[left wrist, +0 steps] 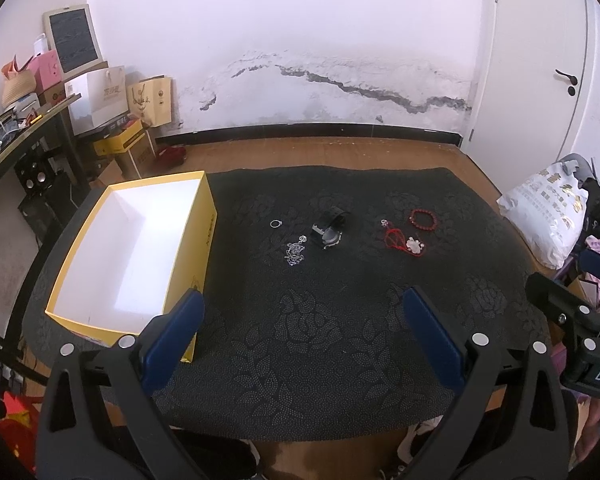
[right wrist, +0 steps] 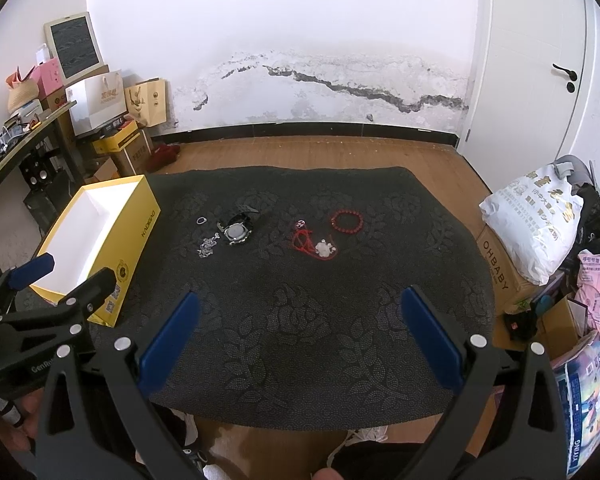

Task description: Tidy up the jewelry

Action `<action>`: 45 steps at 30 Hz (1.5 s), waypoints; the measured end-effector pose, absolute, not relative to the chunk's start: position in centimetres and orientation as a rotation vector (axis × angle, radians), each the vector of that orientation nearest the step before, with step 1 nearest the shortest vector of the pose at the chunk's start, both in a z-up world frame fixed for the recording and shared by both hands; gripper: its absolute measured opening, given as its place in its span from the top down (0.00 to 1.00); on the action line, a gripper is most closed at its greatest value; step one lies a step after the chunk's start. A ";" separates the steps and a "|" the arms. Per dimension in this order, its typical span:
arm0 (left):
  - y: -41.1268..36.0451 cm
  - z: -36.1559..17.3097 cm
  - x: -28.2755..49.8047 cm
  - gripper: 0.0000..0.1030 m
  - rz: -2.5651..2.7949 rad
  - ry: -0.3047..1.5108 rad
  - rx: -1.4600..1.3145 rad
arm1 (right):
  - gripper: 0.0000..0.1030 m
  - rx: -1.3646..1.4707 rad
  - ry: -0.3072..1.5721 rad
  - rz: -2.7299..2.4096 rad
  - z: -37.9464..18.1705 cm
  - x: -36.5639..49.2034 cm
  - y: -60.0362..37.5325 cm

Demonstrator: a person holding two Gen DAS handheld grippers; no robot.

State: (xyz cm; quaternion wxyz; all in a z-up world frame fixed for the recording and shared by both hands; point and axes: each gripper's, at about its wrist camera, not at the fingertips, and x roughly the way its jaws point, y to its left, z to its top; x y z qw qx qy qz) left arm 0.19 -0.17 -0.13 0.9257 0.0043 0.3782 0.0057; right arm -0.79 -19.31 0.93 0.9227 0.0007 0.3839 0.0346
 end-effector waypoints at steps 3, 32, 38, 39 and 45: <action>-0.2 -0.1 0.2 0.06 0.012 0.775 0.007 | 0.06 0.001 0.787 0.072 1.0 -0.8 -19.3; -0.2 -0.3 0.1 0.06 0.014 0.776 0.008 | 0.06 0.002 0.783 0.076 1.3 -1.0 -18.8; -0.2 -0.4 0.1 0.06 0.013 0.775 0.011 | 0.06 0.002 0.785 0.078 1.2 -1.0 -18.7; -0.1 -0.4 0.1 0.06 0.012 0.777 0.011 | 0.06 0.001 0.784 0.078 1.2 -1.0 -18.8; 0.1 -1.3 0.4 0.06 0.017 0.792 0.013 | 0.06 0.005 0.789 0.077 1.1 -0.9 -18.6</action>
